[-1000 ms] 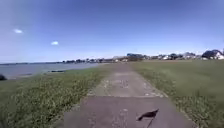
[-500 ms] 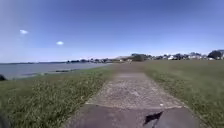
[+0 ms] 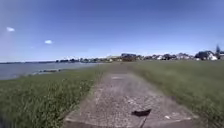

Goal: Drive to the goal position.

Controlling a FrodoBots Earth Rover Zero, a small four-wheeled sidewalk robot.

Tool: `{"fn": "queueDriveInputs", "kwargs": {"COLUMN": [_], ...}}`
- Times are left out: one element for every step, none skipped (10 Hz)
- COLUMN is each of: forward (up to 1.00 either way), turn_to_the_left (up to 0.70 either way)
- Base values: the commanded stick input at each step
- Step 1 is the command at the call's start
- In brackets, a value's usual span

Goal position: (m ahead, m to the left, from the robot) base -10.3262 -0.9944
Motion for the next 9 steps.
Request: {"fn": "queueDriveInputs", "kwargs": {"forward": [0.7, 0.7, 0.7, 0.7, 0.7, 0.7, 0.7, 0.7, 0.7], "turn_to_the_left": [0.04, 0.04, 0.04, 0.04, 0.04, 0.04, 0.04, 0.04, 0.04]}}
